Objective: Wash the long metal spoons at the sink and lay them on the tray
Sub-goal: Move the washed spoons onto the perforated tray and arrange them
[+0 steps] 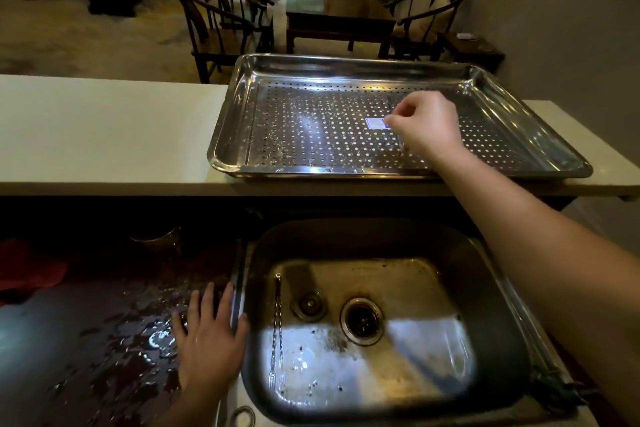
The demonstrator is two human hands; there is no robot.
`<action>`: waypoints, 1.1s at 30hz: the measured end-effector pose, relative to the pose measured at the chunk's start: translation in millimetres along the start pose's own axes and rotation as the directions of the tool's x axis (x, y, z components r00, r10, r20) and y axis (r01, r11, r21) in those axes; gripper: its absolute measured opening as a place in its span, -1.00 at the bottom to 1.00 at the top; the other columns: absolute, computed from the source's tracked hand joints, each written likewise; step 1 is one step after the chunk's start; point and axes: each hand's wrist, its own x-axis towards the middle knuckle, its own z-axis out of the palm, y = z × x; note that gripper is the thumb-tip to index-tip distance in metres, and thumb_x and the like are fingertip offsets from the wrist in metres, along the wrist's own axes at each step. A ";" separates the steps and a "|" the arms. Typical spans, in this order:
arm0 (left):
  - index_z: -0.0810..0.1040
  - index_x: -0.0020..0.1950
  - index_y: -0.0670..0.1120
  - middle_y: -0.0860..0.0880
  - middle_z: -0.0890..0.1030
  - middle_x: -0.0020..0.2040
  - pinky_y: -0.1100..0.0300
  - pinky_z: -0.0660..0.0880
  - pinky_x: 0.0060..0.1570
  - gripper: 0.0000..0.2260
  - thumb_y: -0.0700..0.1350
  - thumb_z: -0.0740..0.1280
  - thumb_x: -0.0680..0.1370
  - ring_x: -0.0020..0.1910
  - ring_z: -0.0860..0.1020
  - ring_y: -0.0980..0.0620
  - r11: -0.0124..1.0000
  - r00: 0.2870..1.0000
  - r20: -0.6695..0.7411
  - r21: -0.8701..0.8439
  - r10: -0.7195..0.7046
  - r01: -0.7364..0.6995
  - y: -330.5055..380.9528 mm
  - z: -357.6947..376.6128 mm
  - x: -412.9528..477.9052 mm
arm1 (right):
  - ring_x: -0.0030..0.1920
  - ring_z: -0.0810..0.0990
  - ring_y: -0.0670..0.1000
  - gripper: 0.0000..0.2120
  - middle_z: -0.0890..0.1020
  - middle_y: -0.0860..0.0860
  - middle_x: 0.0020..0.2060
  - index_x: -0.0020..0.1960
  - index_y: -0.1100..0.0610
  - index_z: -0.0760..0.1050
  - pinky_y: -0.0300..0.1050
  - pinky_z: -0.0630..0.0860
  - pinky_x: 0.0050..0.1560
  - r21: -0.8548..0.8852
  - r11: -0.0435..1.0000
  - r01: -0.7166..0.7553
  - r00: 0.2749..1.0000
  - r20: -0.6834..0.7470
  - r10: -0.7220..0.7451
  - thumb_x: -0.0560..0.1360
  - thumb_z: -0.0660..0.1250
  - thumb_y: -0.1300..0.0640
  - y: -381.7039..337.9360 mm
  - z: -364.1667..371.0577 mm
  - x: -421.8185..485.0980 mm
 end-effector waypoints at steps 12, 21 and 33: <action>-0.03 0.57 0.16 -0.04 0.10 0.59 -0.27 -0.09 0.48 -0.41 0.30 -0.13 0.55 0.57 -0.05 -0.06 1.000 1.000 0.021 -0.018 0.007 -0.006 0.3 -3.4 0.1 | -0.32 0.57 -0.19 -0.88 0.62 -0.11 -0.38 -0.22 0.06 0.64 -0.33 0.45 -0.29 0.355 0.931 -0.085 0.903 0.422 -0.078 0.46 0.47 0.05 -3.7 135.2 -193.0; -0.01 0.56 0.19 -0.02 0.11 0.59 -0.23 -0.12 0.50 -0.44 0.29 -0.09 0.57 0.57 -0.06 -0.03 0.999 1.000 0.007 -0.040 0.002 -0.002 0.8 -2.8 1.5 | -0.25 0.72 0.20 -0.79 0.70 0.21 -0.20 -0.25 0.21 0.56 -0.06 0.64 -0.37 -0.195 0.914 -0.354 0.534 0.761 0.369 0.55 0.28 0.28 74.1 306.3 -239.6; 0.02 0.56 0.19 0.00 0.07 0.60 -0.21 -0.13 0.50 -0.45 0.26 -0.07 0.57 0.57 -0.09 0.00 0.999 0.999 0.025 -0.047 -0.020 0.021 3.8 -5.4 0.7 | -0.03 0.67 0.14 -0.85 0.70 0.10 -0.08 -0.06 0.14 0.66 -0.12 0.54 -0.18 -0.349 0.910 -0.224 0.568 0.712 0.413 0.40 0.36 0.19 75.6 345.7 -256.7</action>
